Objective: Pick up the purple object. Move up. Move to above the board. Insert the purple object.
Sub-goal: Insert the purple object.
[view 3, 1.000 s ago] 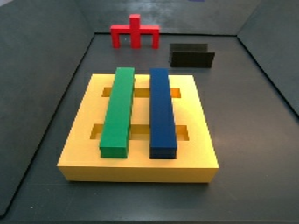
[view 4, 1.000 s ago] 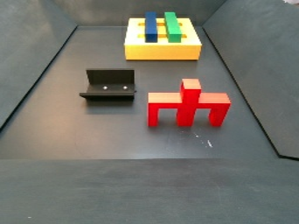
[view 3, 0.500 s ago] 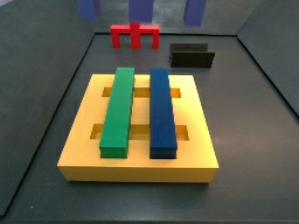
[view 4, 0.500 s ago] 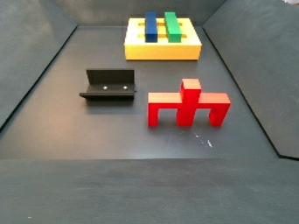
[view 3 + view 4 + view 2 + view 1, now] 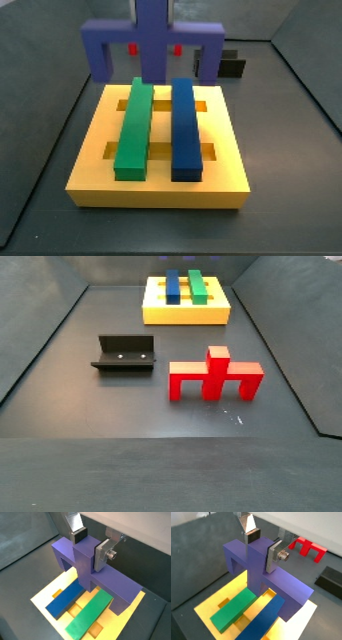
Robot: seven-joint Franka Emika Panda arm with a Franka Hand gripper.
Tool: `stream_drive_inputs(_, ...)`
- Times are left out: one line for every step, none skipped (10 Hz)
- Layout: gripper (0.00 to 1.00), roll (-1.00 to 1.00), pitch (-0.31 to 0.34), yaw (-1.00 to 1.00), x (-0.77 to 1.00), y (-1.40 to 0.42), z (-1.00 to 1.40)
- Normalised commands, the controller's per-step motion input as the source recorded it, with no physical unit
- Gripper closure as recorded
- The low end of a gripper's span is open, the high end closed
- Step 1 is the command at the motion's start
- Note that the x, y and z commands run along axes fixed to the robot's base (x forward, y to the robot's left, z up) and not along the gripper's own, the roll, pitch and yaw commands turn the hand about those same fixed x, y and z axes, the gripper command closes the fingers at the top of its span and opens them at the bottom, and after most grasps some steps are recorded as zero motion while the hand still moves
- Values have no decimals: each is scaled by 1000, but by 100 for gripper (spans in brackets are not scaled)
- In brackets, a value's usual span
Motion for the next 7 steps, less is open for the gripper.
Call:
stream_drive_inputs(100, 149, -87, 60, -11, -186, -100)
stream_drive_inputs(100, 129, -46, 29, 0, -120, 0)
stream_drive_inputs(100, 76, -30, 0, -11, -43, 0)
stream_drive_inputs(100, 21, -1, 0, 0, 0, 0)
stream_drive_inputs(100, 0, -33, 0, -6, 0, -77)
stream_drive_inputs(100, 0, -59, 0, -9, 0, -114)
stream_drive_inputs(100, 0, -56, 0, 0, 0, -114)
